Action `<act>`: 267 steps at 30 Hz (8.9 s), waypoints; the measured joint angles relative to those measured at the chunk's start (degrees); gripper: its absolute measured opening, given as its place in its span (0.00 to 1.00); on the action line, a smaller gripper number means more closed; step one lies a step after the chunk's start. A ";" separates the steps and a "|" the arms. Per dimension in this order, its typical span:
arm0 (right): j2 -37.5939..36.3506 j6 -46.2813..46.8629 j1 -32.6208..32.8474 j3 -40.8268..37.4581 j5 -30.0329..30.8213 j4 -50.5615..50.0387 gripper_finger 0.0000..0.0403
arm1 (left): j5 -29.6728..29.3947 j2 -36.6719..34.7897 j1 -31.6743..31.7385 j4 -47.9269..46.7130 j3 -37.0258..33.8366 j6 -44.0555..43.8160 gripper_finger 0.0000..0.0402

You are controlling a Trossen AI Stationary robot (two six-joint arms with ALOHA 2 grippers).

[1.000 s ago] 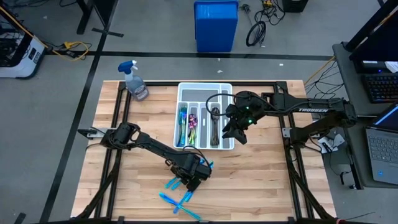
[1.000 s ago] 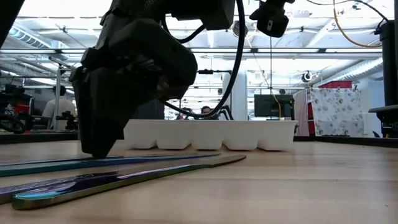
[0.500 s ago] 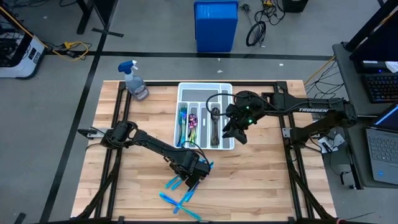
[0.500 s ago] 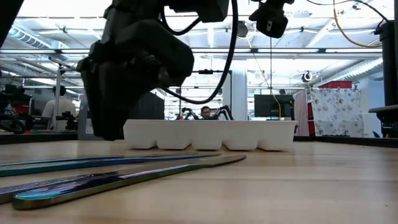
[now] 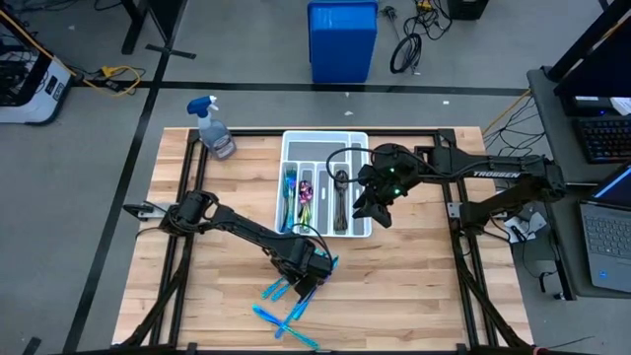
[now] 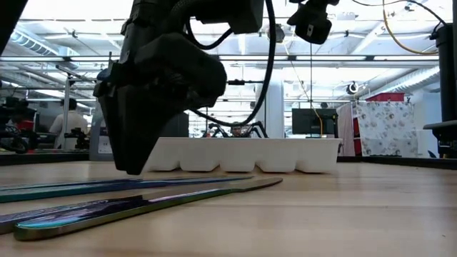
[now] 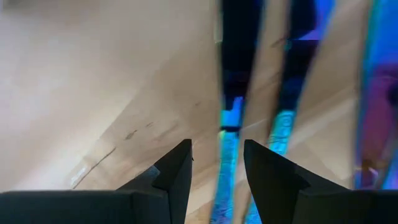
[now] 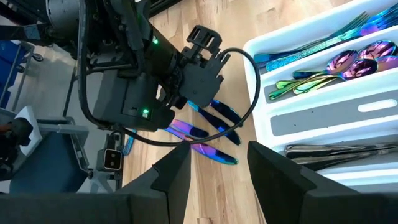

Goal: Sort silverware

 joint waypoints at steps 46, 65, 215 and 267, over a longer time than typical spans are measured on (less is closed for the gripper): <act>0.00 0.20 0.00 0.00 0.00 -0.11 0.35 | -1.37 1.60 -0.04 1.90 0.01 1.90 0.11; 0.00 0.00 0.00 0.00 0.00 -0.11 0.35 | 1.15 1.66 0.00 -0.26 0.85 2.18 0.01; 31.43 -21.42 25.25 -0.02 31.11 24.58 0.35 | -35.07 -12.58 -21.66 15.06 -21.42 -12.05 0.52; 31.36 -22.99 26.43 -0.02 29.55 24.35 0.35 | -7.18 -13.66 -10.45 13.55 -21.62 -0.92 0.52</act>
